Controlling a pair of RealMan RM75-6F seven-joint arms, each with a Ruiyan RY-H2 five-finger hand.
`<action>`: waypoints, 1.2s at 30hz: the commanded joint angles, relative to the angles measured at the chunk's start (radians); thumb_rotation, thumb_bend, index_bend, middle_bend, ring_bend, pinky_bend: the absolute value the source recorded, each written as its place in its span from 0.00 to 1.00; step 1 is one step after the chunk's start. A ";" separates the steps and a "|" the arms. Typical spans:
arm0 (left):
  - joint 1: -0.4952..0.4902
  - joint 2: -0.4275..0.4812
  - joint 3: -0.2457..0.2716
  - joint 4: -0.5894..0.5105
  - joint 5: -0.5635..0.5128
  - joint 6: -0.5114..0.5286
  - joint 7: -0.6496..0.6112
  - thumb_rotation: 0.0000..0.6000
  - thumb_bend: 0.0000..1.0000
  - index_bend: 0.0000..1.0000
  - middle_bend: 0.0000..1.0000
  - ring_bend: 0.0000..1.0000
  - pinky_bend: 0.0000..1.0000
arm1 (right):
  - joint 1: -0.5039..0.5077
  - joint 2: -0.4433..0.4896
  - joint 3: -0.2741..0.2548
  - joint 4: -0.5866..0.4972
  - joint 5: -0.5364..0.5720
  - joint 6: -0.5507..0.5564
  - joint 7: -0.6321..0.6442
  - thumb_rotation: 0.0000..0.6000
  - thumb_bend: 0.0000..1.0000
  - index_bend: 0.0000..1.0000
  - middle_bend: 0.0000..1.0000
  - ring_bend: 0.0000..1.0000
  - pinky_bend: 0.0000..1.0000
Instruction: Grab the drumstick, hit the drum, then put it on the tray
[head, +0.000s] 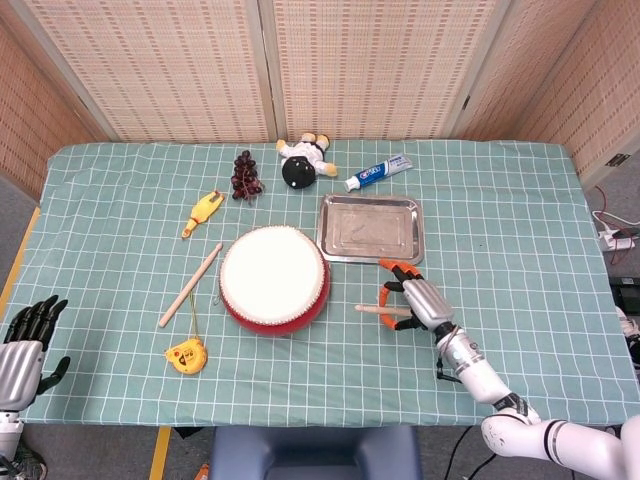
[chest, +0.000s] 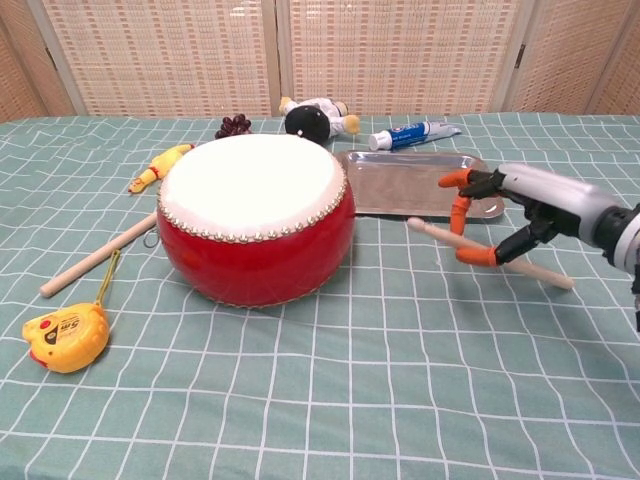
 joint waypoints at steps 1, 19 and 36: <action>0.001 0.004 0.000 -0.007 0.005 0.005 0.005 1.00 0.30 0.03 0.00 0.00 0.03 | -0.035 0.067 0.037 0.009 -0.082 0.049 0.506 0.97 0.41 0.59 0.08 0.00 0.00; -0.001 0.027 0.003 -0.049 0.008 -0.002 0.036 1.00 0.30 0.03 0.00 0.00 0.03 | 0.052 -0.137 -0.075 0.561 -0.269 0.127 1.502 0.94 0.41 0.59 0.18 0.08 0.08; -0.007 0.035 0.006 -0.062 0.016 -0.009 0.041 1.00 0.30 0.03 0.00 0.00 0.03 | 0.029 -0.239 -0.122 0.768 -0.268 0.232 1.640 0.93 0.41 0.47 0.20 0.14 0.14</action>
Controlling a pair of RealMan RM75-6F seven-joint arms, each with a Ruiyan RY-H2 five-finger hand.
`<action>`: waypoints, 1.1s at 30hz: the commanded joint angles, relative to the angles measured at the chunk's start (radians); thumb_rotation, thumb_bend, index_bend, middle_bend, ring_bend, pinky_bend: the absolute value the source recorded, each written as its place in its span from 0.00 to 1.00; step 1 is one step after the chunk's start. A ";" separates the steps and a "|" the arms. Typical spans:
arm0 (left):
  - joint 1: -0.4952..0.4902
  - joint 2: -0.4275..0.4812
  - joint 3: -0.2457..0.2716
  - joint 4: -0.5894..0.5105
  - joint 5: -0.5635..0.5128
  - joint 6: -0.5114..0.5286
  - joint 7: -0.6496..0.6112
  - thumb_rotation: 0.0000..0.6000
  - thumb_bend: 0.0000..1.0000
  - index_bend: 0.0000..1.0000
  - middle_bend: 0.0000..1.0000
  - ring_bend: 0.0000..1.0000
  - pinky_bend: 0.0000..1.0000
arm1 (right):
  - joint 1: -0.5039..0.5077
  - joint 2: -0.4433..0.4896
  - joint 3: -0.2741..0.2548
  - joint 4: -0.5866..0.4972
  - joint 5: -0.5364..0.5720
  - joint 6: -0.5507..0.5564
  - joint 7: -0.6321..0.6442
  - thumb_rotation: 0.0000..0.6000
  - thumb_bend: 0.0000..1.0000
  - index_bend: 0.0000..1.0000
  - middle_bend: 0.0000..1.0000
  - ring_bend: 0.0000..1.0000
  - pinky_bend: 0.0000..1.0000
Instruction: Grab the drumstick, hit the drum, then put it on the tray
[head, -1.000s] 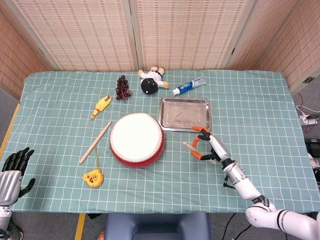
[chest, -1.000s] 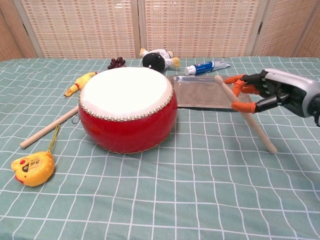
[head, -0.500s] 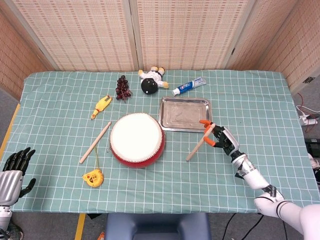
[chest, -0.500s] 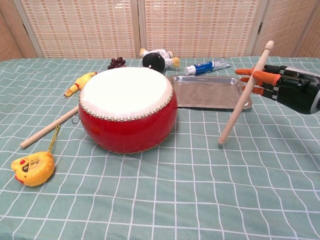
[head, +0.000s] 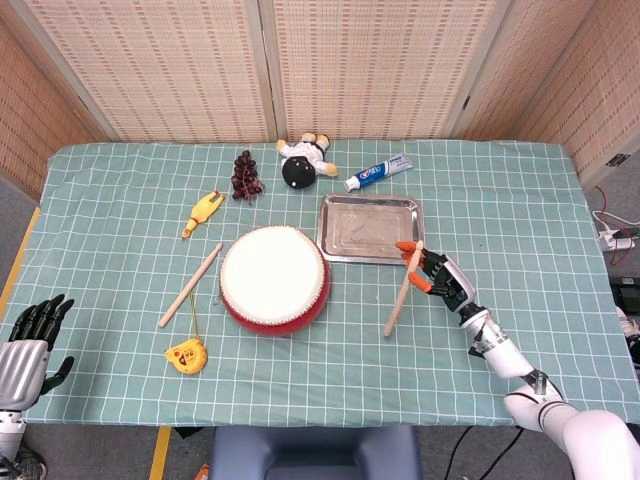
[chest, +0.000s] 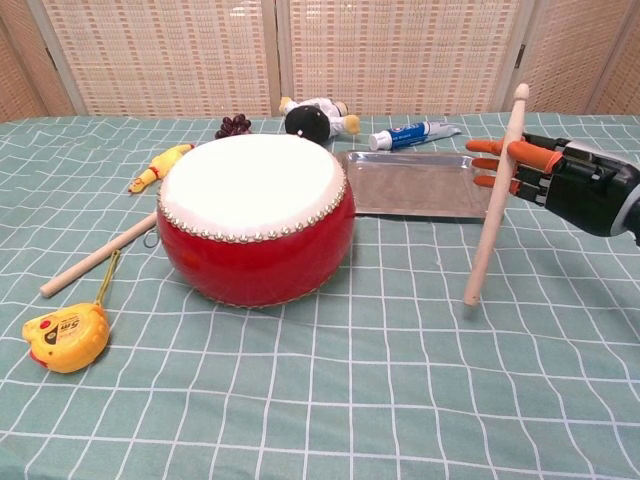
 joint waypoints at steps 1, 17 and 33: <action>0.000 0.001 0.001 -0.001 0.001 0.000 0.000 1.00 0.30 0.03 0.00 0.00 0.03 | -0.010 -0.017 -0.011 0.028 -0.002 0.026 0.013 0.93 0.41 0.46 0.20 0.14 0.14; 0.013 0.001 0.010 0.007 0.006 0.012 -0.018 1.00 0.30 0.03 0.00 0.00 0.03 | -0.051 -0.019 -0.075 0.025 -0.043 0.133 -0.012 0.93 0.41 0.46 0.26 0.22 0.26; 0.013 -0.004 0.012 0.012 0.010 0.012 -0.020 1.00 0.30 0.03 0.00 0.00 0.03 | -0.072 0.003 -0.139 -0.020 -0.068 0.124 -0.036 0.93 0.41 0.50 0.31 0.29 0.34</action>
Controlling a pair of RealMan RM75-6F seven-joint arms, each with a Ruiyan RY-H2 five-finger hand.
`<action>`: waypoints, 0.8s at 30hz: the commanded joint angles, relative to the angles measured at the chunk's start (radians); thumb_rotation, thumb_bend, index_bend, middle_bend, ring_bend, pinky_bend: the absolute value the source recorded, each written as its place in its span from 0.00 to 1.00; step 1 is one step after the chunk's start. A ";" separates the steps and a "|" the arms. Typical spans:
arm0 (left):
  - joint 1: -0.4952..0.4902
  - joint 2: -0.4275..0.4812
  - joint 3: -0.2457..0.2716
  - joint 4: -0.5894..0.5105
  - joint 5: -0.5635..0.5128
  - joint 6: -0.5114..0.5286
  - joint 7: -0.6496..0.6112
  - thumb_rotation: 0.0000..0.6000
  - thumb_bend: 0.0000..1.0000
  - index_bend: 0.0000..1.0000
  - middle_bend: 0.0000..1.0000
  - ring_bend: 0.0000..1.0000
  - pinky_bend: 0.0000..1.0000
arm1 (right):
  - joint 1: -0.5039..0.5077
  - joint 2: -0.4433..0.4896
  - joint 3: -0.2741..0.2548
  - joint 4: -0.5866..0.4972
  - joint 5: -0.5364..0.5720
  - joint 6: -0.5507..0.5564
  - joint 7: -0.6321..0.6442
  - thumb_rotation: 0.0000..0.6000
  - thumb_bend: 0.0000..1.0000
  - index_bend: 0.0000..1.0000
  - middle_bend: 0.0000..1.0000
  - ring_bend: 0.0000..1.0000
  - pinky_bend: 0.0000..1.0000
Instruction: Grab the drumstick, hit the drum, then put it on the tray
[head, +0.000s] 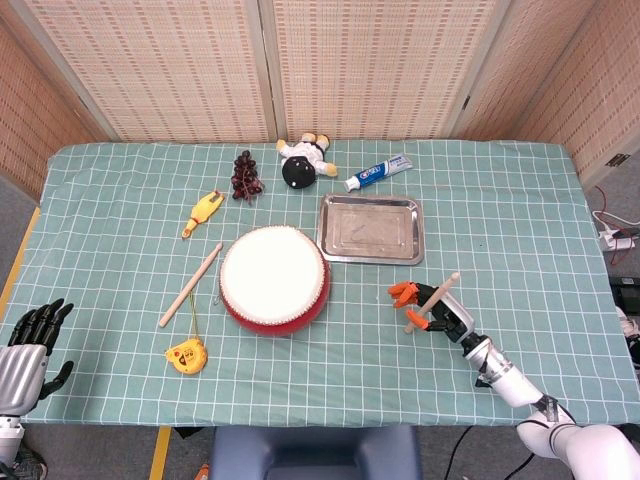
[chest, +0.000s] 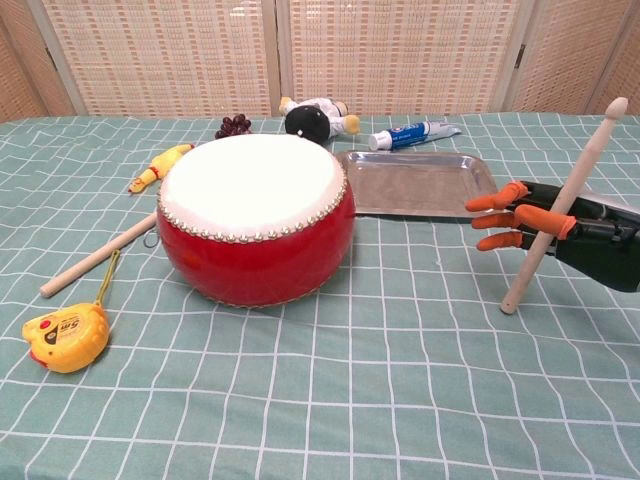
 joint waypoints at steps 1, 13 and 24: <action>0.000 0.000 0.000 0.000 0.000 -0.001 0.000 1.00 0.30 0.02 0.00 0.00 0.03 | 0.001 0.005 -0.005 -0.010 0.001 -0.014 0.000 0.93 0.41 0.50 0.31 0.29 0.34; -0.001 -0.004 0.001 0.005 0.004 0.000 -0.004 1.00 0.30 0.03 0.00 0.00 0.03 | -0.003 -0.009 -0.025 -0.013 0.002 -0.043 -0.027 0.93 0.41 0.60 0.43 0.40 0.43; 0.001 -0.008 0.002 0.010 0.003 -0.001 -0.010 1.00 0.30 0.03 0.00 0.00 0.02 | 0.001 -0.024 -0.033 -0.009 0.003 -0.069 -0.047 0.93 0.18 0.65 0.48 0.46 0.50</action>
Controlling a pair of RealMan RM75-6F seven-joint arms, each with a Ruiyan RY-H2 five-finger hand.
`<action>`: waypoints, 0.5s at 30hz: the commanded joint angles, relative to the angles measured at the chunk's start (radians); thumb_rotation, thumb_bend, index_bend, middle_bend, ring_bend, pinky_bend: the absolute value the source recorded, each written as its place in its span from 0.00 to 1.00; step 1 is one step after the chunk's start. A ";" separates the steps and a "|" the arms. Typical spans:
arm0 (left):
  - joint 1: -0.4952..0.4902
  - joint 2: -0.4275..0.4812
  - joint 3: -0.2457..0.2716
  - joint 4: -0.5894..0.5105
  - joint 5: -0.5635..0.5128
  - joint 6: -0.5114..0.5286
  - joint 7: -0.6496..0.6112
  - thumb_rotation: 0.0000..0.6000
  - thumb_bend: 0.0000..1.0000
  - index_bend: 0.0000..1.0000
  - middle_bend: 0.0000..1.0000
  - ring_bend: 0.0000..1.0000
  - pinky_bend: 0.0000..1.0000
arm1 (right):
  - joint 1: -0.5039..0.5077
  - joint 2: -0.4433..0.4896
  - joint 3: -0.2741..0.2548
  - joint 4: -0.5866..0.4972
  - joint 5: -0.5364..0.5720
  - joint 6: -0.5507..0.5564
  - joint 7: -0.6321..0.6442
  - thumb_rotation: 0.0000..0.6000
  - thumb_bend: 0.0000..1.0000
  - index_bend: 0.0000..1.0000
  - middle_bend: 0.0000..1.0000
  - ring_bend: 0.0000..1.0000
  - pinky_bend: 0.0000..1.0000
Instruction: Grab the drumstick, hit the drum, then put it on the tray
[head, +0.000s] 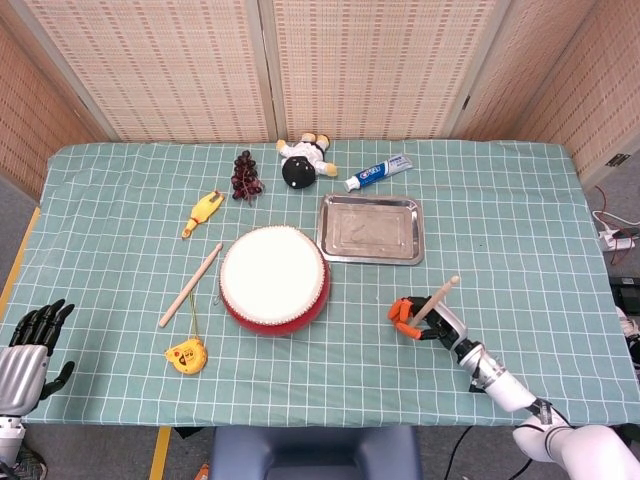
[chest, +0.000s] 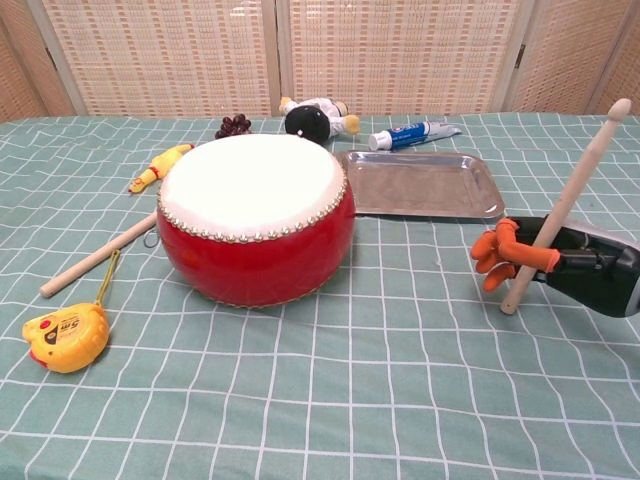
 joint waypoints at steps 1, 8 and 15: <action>0.000 -0.001 0.000 0.002 0.000 -0.001 -0.002 1.00 0.30 0.03 0.00 0.00 0.02 | 0.008 -0.005 0.001 -0.001 0.000 -0.010 -0.005 0.93 0.16 0.66 0.49 0.47 0.51; 0.001 -0.002 0.001 0.006 0.000 -0.002 -0.006 1.00 0.30 0.03 0.00 0.00 0.02 | 0.015 -0.019 0.007 -0.008 0.013 -0.042 -0.034 0.93 0.11 0.75 0.57 0.56 0.60; 0.000 -0.005 0.002 0.011 -0.001 -0.004 -0.012 1.00 0.30 0.03 0.00 0.00 0.02 | 0.020 -0.031 0.014 -0.018 0.025 -0.068 -0.067 0.93 0.10 0.87 0.66 0.67 0.74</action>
